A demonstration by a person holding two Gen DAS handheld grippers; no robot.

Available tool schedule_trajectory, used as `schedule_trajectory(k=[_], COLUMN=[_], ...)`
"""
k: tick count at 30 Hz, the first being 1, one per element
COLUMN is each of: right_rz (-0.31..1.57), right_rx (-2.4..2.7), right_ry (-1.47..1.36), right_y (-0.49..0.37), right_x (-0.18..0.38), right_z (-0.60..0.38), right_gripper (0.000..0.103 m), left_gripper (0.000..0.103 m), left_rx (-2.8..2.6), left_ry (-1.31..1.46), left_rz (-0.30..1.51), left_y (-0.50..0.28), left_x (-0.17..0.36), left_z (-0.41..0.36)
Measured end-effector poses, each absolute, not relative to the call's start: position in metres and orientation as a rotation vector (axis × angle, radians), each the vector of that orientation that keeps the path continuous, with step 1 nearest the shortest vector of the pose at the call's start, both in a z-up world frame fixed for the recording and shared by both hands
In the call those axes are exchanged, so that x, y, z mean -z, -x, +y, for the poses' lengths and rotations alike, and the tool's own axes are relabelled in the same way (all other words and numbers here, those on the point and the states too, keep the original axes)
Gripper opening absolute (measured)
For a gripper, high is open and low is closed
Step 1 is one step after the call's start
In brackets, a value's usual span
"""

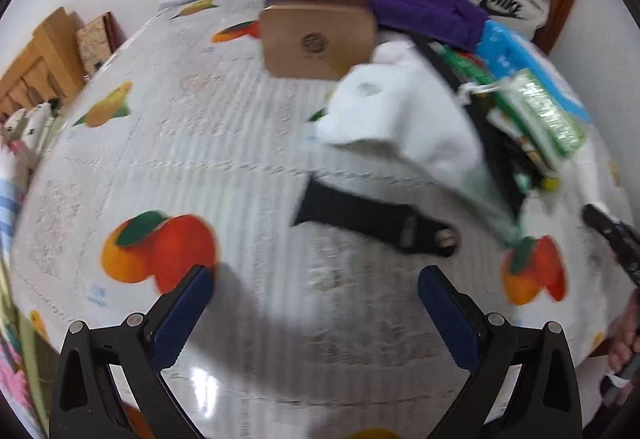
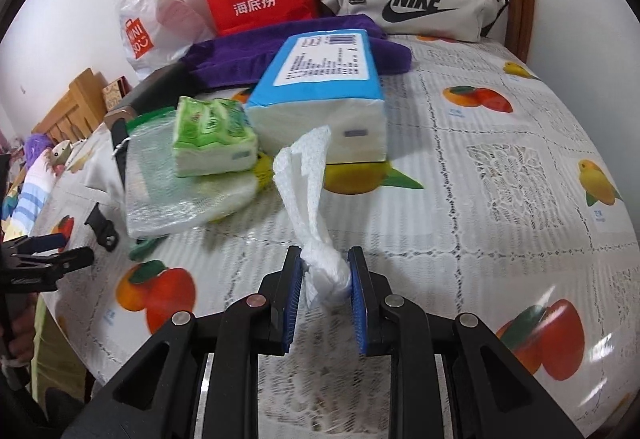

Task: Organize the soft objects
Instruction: 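Lift the white tissue with the right tool while the left tool reaches the black watch strap, then close the left tool on the black watch strap and lift it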

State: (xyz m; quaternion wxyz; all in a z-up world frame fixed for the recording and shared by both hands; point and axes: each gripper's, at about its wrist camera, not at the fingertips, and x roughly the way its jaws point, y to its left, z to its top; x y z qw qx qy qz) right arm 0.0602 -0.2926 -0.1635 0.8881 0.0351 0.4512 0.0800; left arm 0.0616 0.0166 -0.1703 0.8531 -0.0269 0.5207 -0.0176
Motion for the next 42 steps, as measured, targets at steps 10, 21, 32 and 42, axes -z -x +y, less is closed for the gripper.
schedule_trajectory(k=[10,21,32,42], right_rz=[0.908,0.797,0.755,0.794], right_rx=[-0.207,-0.285,-0.371,-0.397], right_ry=[-0.075,-0.079,-0.058,-0.061], right_y=[-0.071,-0.091,-0.123,-0.141], right_x=[0.150,0.110,0.090,0.097], right_z=[-0.305,-0.310,-0.295,-0.294], right_gripper=[0.023,0.024,0.024,0.024], left_gripper=[0.103,0.094,0.090,0.043], left_rx=[-0.003,-0.056,-0.111,-0.092], left_ry=[0.045,0.034,0.122,0.043], left_rz=[1.046,1.090,1.137,1.051], left_y=[-0.089,-0.088,-0.075,-0.097], left_x=[0.173,0.170,0.169,0.164], left_z=[-0.011,-0.006,-0.002,-0.023])
